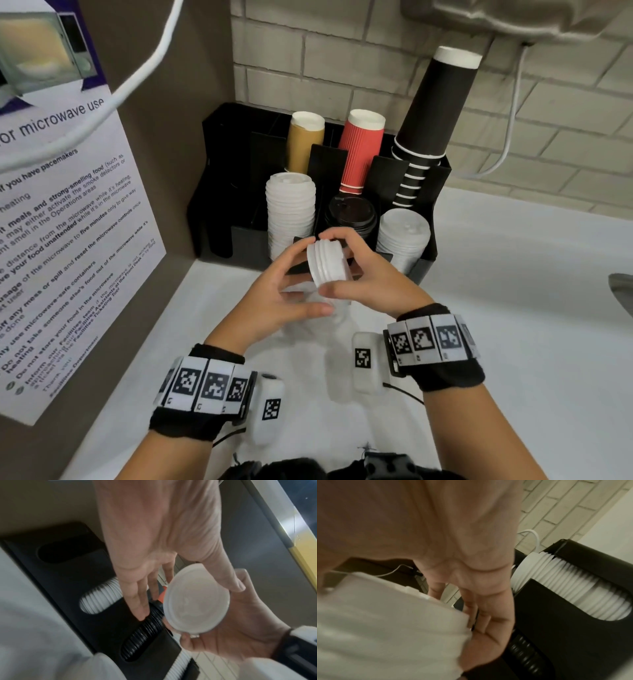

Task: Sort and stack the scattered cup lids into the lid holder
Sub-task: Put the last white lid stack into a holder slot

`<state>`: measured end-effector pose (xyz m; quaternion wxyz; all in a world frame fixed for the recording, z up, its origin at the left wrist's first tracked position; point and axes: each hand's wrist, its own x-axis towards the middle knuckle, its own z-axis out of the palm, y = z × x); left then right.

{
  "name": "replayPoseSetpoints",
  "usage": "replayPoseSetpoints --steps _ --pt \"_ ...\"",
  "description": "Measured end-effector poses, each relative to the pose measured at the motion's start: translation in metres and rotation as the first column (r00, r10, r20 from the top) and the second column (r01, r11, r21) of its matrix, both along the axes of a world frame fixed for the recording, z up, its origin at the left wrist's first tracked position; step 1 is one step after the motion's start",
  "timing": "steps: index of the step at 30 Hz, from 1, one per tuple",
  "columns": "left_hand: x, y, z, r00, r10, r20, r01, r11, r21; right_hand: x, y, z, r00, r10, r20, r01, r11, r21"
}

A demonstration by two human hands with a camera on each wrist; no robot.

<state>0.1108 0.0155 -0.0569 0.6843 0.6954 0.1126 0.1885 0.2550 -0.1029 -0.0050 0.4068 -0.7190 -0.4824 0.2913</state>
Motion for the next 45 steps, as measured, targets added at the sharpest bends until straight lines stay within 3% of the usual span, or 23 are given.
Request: replayPoseSetpoints --steps 7,18,24,27,30,34,39,45 --pt "0.002 -0.004 0.007 0.998 -0.008 0.062 0.01 0.999 -0.034 -0.003 -0.013 0.007 0.981 0.02 -0.191 -0.007 0.998 0.068" --pt "0.004 -0.006 0.011 0.995 0.022 0.099 -0.018 0.999 -0.041 -0.006 -0.015 0.004 0.982 -0.018 -0.186 0.047 0.988 0.15" --pt "0.002 -0.002 0.009 0.996 0.018 0.084 -0.015 0.999 -0.042 -0.008 -0.015 0.01 0.995 -0.047 -0.089 0.063 0.979 0.192" --pt "-0.002 0.004 0.009 0.99 0.114 0.084 -0.112 0.993 -0.026 0.015 -0.023 0.031 0.981 -0.181 -0.07 0.194 0.931 0.309" --pt "-0.008 0.012 0.008 0.964 0.254 0.082 -0.255 0.967 0.0 0.059 -0.032 0.049 0.906 -0.422 0.036 0.378 0.843 0.384" --pt "-0.013 0.021 0.003 0.943 0.321 0.083 -0.324 0.946 0.028 0.11 -0.031 0.049 0.809 -0.532 0.25 0.481 0.844 0.237" --pt "-0.012 0.023 0.002 0.947 0.31 0.087 -0.314 0.948 0.044 0.128 -0.014 0.041 0.816 -0.414 0.404 0.432 0.9 0.05" --pt "-0.013 0.024 0.002 0.95 0.306 0.068 -0.31 0.949 0.054 0.119 0.0 0.031 0.804 -0.304 0.51 0.413 0.904 -0.112"
